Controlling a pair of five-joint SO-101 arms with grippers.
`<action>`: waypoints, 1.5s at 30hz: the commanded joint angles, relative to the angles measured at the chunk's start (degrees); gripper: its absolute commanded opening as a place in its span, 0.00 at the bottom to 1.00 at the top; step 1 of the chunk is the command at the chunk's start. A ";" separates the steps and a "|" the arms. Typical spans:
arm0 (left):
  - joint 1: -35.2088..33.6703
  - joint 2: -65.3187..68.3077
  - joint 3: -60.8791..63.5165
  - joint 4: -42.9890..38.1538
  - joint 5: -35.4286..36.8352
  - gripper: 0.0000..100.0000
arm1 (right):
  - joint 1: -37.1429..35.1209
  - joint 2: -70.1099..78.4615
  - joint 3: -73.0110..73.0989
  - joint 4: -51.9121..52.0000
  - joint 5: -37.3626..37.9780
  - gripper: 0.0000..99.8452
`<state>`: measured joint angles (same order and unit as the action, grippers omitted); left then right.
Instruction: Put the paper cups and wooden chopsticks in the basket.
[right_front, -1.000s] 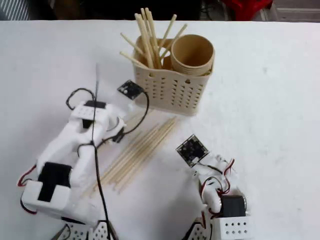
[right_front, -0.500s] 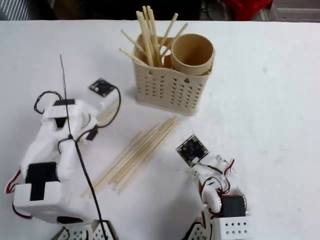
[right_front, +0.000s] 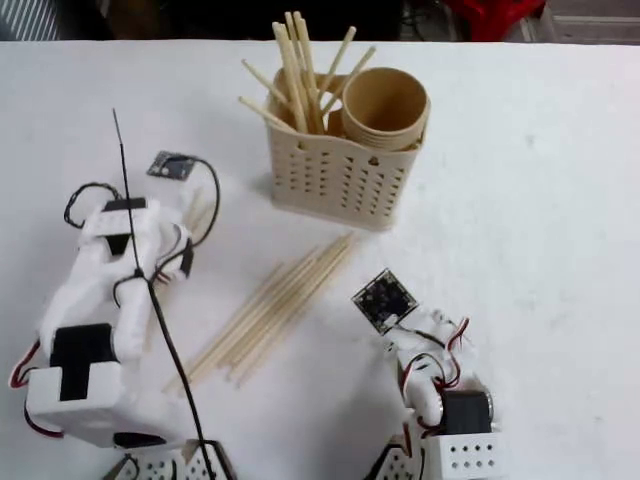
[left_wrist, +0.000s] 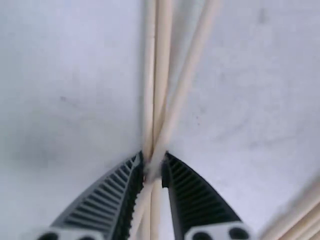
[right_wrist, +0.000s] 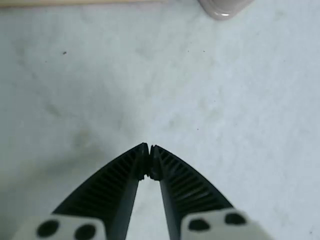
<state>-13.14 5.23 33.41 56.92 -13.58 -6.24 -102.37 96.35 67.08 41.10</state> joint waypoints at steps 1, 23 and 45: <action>0.48 -0.04 -5.98 1.05 2.90 0.07 | -0.48 -0.22 0.53 0.13 0.53 0.02; 4.18 7.60 -18.81 -1.85 2.99 0.15 | -0.48 -0.22 0.53 0.22 0.62 0.02; 6.81 11.91 -18.81 3.52 -4.22 0.02 | -0.48 -0.22 0.53 0.22 0.62 0.02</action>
<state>-7.25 17.98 16.79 58.86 -17.45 -6.24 -102.37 96.35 67.08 41.10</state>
